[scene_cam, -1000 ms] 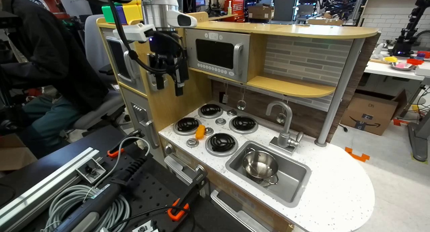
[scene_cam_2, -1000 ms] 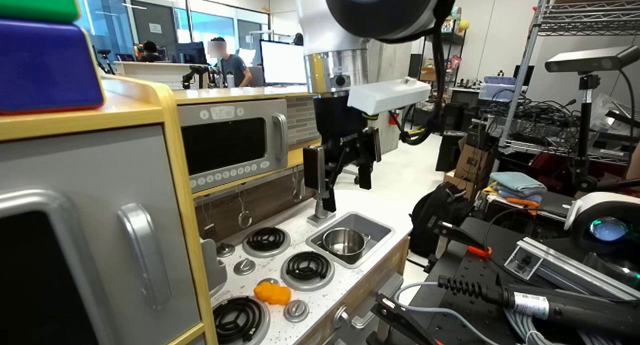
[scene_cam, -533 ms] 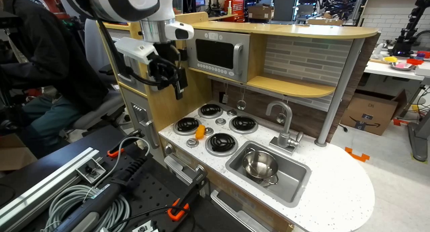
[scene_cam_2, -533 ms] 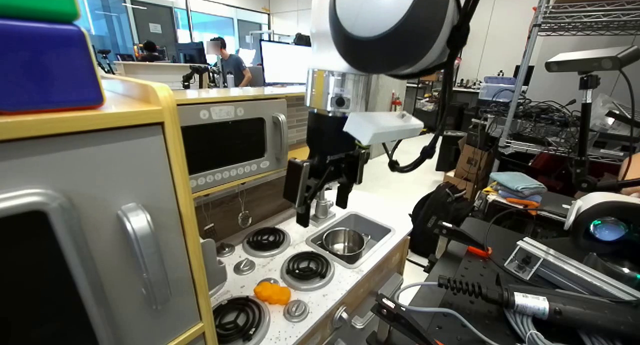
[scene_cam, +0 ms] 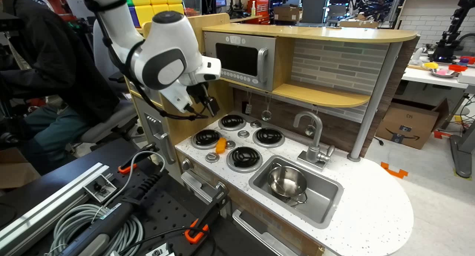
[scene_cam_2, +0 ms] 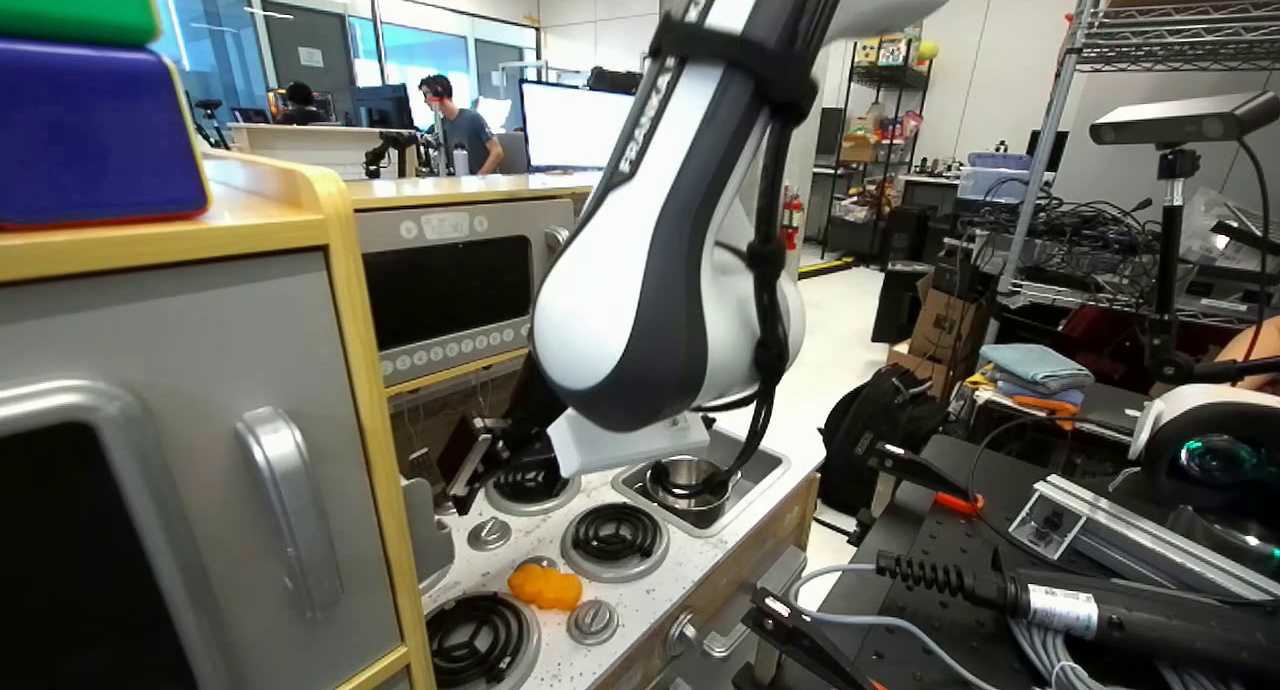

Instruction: Take the brown toy from the stove and put it in the sink

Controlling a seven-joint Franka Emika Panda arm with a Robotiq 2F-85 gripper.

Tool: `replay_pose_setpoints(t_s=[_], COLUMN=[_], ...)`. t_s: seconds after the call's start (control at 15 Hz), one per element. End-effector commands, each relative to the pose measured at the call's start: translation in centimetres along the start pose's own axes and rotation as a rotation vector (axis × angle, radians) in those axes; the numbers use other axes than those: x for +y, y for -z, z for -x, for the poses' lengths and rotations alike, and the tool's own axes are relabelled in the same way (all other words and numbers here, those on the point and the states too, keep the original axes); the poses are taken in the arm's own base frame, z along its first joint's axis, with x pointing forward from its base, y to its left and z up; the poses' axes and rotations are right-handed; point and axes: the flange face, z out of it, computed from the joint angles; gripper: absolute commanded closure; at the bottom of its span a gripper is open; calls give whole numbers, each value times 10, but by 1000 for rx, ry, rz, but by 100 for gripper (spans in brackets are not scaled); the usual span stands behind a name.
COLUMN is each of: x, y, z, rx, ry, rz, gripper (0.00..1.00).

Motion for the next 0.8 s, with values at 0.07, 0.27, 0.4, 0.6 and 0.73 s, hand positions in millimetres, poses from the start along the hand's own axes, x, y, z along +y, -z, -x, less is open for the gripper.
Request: replay_pose_setpoints(t_s=[0.07, 0.27, 0.4, 0.6, 0.73], x=[17, 30, 36, 45, 50], y=[-35, -65, -63, -72, -80], z=[-1, -1, -6, -6, -5], rx=[21, 34, 22, 3, -19], ry=[-13, -12, 45, 77, 87], rz=[29, 55, 90, 128, 151], gripper=[0, 0, 0, 0, 0])
